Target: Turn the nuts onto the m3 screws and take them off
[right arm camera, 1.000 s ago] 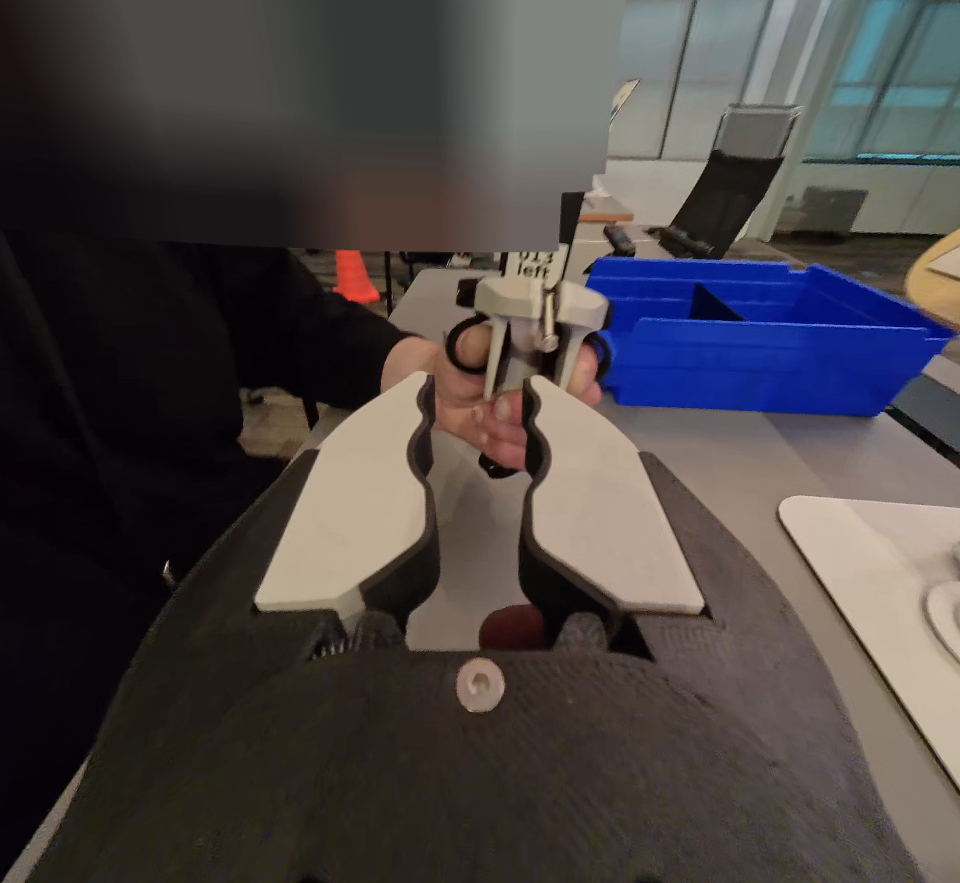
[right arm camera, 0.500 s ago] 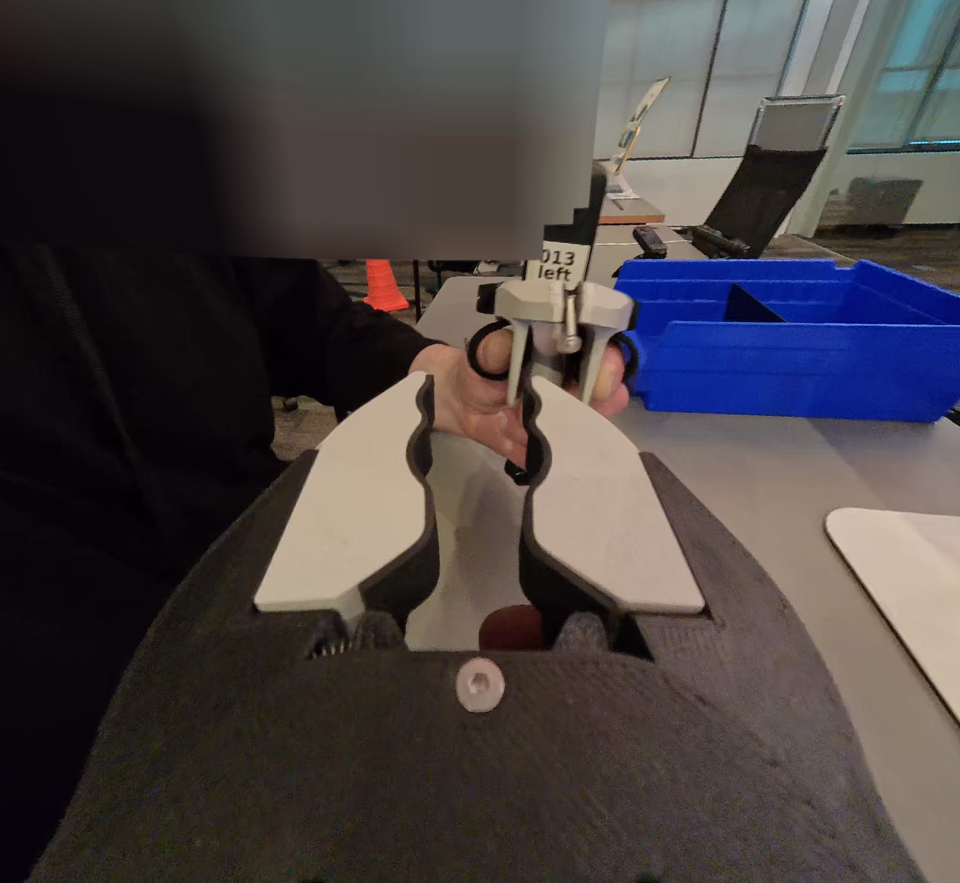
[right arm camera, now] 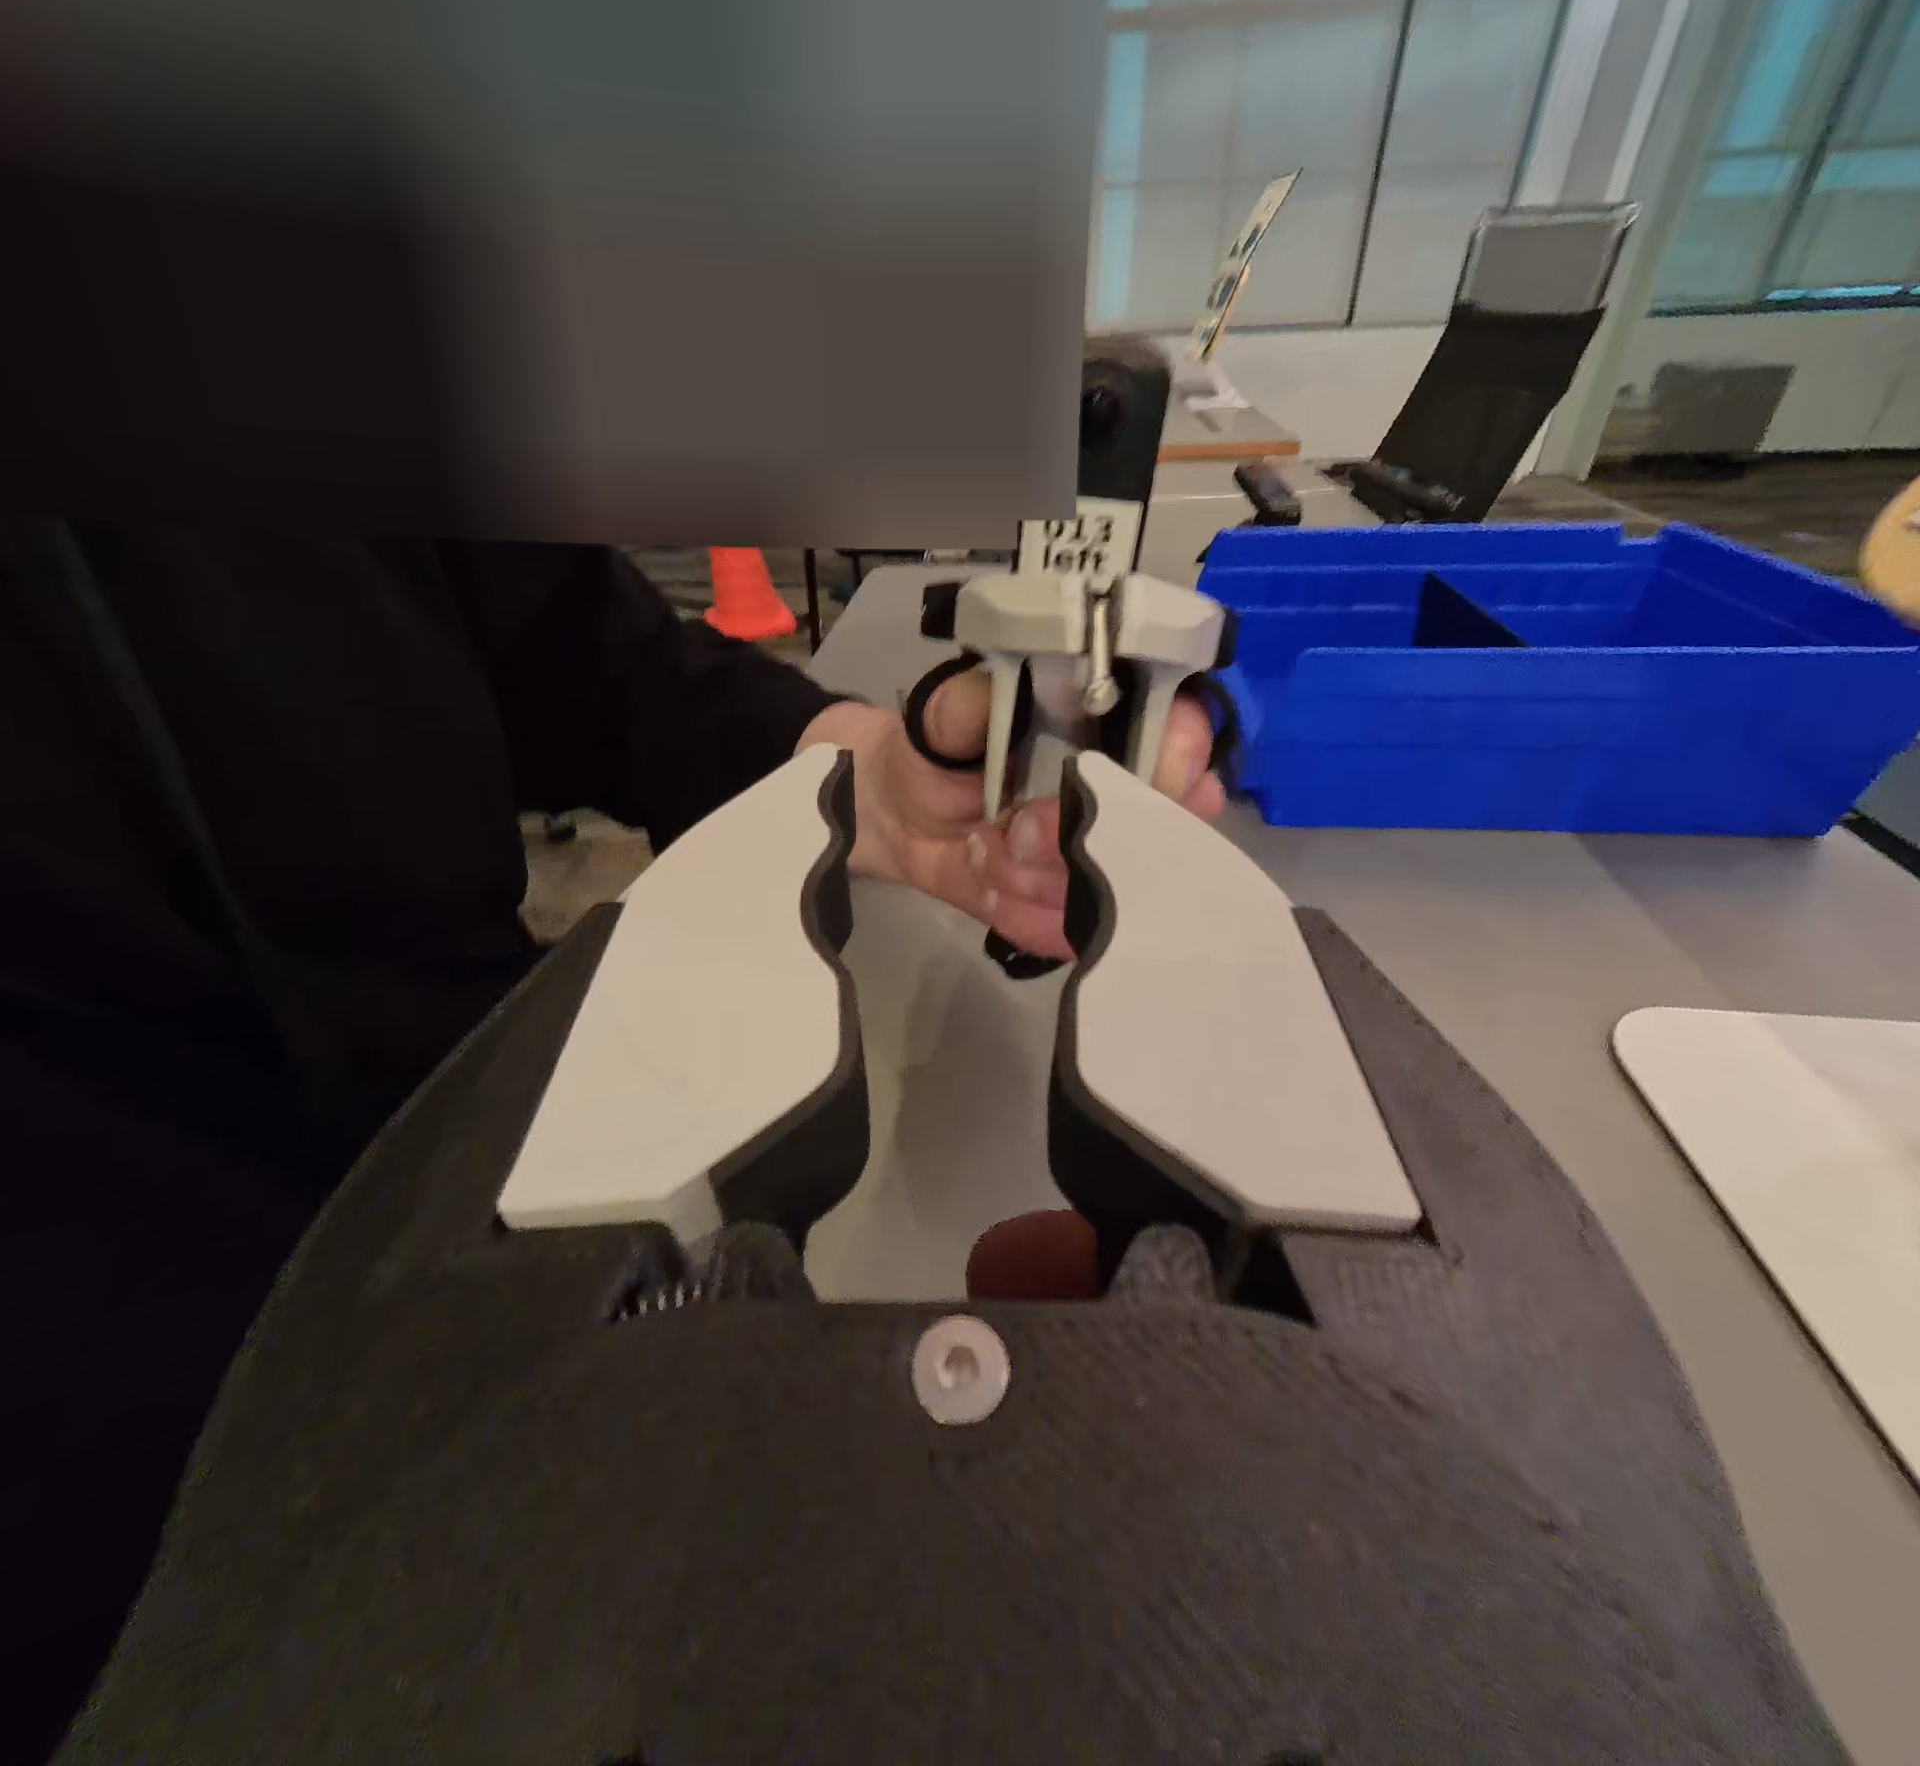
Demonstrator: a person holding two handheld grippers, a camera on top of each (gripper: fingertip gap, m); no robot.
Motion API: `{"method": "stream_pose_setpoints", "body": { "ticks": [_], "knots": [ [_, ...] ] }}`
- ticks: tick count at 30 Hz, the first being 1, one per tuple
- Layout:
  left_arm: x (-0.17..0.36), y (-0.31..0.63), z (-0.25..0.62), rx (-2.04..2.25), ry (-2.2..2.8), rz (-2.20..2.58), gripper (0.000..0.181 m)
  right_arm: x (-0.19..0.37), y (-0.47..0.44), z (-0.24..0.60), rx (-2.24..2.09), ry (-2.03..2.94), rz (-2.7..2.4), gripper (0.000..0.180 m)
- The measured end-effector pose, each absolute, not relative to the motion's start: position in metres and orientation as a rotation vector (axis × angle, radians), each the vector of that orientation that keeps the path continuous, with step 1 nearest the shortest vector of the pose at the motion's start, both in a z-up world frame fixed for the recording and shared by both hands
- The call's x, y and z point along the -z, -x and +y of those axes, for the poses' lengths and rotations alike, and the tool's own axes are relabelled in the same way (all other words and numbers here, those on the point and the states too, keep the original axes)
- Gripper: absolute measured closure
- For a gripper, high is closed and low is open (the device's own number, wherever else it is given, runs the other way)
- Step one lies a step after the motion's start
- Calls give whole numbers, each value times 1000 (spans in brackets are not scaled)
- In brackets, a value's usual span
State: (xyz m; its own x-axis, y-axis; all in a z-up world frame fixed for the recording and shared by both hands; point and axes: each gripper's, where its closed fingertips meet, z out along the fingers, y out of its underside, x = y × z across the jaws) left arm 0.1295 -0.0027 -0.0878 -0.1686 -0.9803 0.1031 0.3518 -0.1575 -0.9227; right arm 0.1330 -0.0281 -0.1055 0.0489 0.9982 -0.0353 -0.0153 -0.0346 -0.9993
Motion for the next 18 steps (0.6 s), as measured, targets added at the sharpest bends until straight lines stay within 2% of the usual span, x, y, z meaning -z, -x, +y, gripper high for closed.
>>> {"method": "stream_pose_setpoints", "body": {
  "ticks": [3,7,9,10,12,15,18],
  "knots": [
    [89,-131,-4,1567,948,970,178,90,-140,-21,-1210,1195,-1061,134],
    [88,-130,-4,1570,943,967,178,89,-137,-26,-1221,1177,-1071,132],
    [87,-130,-3,1558,944,958,178,99,-133,-32,-1256,1207,-1136,146],
    [86,-130,-2,1559,944,957,178,106,-130,-36,-1269,1232,-1177,146],
    [87,-130,-3,1564,944,962,178,112,-129,-29,-1200,1268,-1170,141],
    [88,-130,-3,1561,946,964,178,91,-137,-20,-1210,1207,-1052,132],
    [87,-130,-2,1557,947,960,178,87,-138,-21,-1195,1188,-1061,131]
  ]
}}
